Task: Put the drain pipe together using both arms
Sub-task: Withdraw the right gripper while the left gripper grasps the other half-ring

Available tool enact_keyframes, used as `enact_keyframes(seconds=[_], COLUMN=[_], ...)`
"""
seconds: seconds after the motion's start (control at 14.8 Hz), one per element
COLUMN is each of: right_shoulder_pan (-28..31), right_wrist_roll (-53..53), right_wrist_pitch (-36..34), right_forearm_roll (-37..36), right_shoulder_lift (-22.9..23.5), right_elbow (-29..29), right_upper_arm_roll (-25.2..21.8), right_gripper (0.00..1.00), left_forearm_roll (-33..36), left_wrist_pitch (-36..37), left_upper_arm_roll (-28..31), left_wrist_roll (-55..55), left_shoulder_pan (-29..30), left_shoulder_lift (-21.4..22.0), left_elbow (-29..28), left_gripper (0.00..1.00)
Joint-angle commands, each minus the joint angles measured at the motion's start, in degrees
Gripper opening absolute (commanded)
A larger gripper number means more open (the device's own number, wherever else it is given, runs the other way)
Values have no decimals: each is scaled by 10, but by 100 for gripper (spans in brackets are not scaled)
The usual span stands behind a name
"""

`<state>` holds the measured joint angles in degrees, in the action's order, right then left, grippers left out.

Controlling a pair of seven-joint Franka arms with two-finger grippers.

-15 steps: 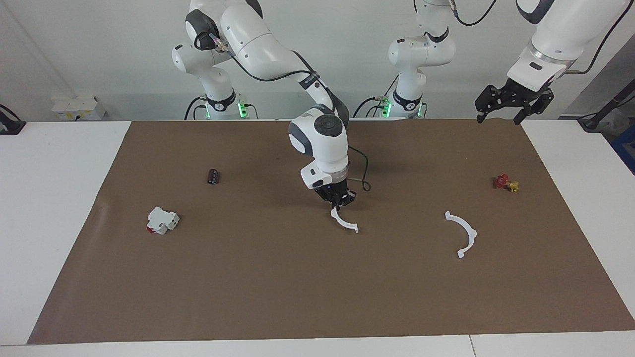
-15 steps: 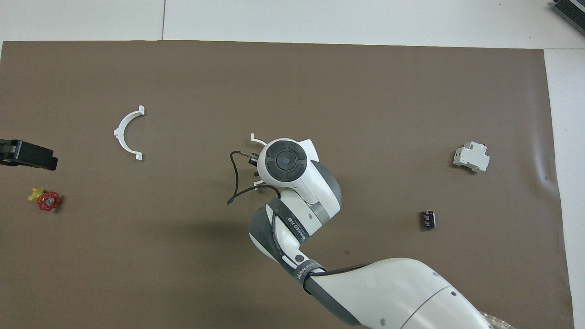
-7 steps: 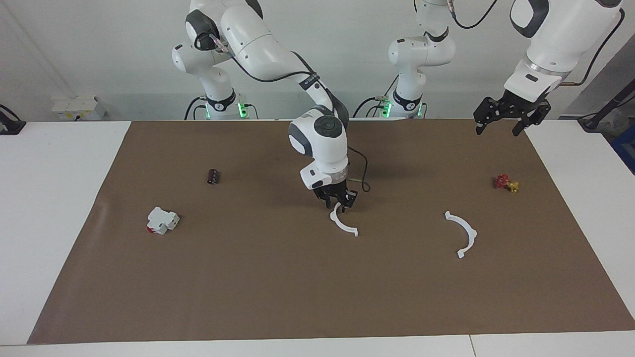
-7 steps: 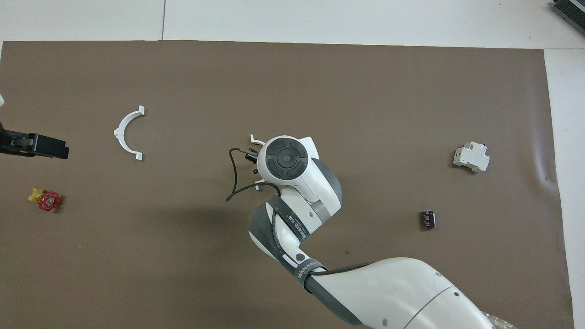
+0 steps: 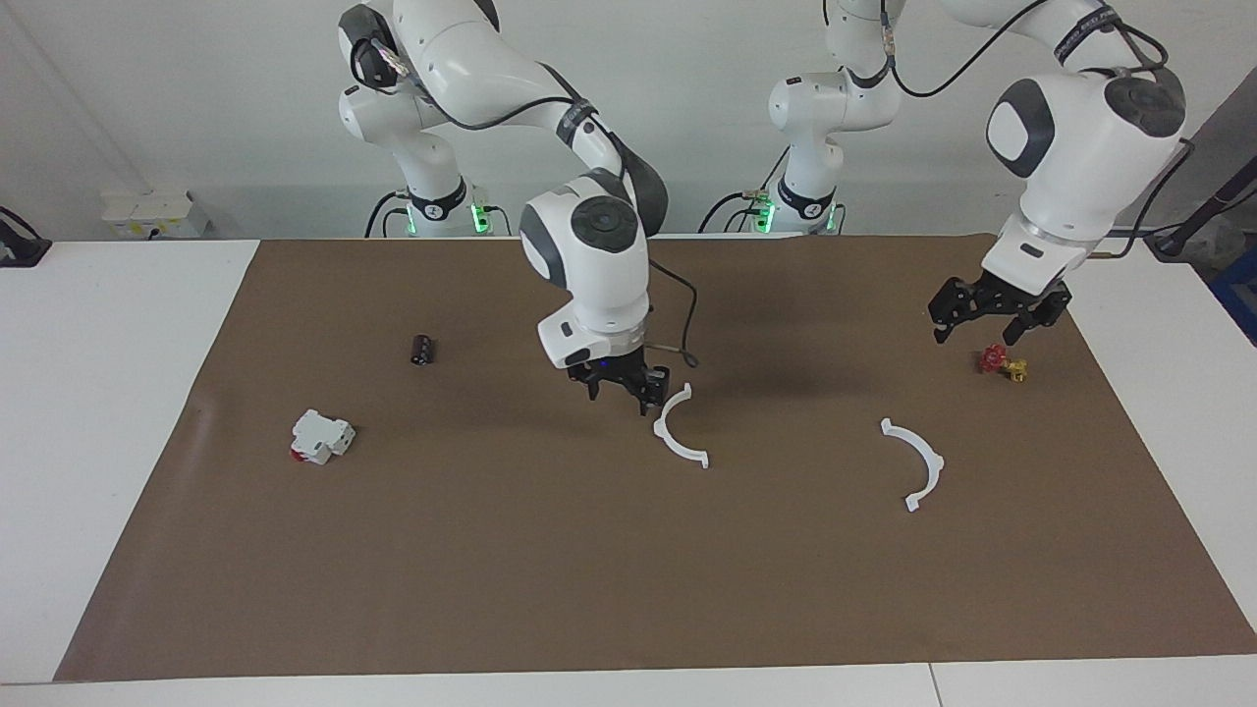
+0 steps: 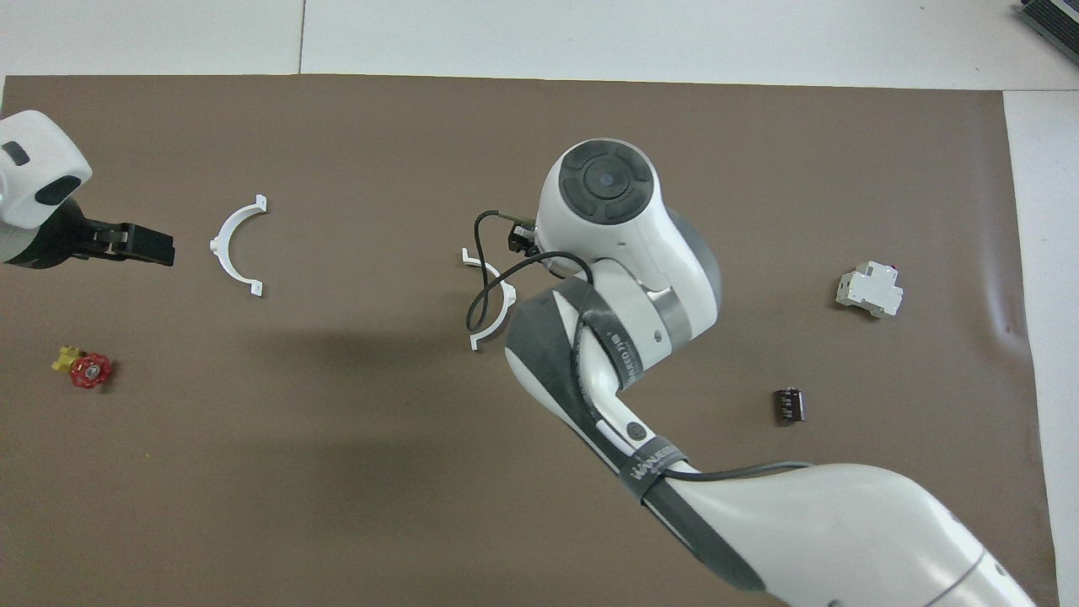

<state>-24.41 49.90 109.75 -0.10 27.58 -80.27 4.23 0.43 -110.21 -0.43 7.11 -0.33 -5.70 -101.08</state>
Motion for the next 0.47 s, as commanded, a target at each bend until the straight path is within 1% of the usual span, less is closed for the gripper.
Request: enact_keyframes(seconds=[0.0,0.27,0.41], right_shoulder_pan=[58,104,126], right_wrist_roll=[-93,-175,-196], right_wrist_pitch=[-72,-177,-190], right_forearm_roll=[26,19,19], right_shoulder_lift=[-29,-43,-68], right_elbow=[27,83,84], right_upper_arm_roll=[8,3,0], right_gripper=[84,86,88], left_forearm_roll=[3,4,4], left_wrist_pitch=[-56,-119,-155], left_upper_arm_roll=[-3,-3,-3], left_wrist_roll=[1,1,2], left_shoulder_pan=[17,22,22], left_shoulder_lift=[-37,-96,-123], left_elbow=[-3,0,0], left_gripper=[100,100,100])
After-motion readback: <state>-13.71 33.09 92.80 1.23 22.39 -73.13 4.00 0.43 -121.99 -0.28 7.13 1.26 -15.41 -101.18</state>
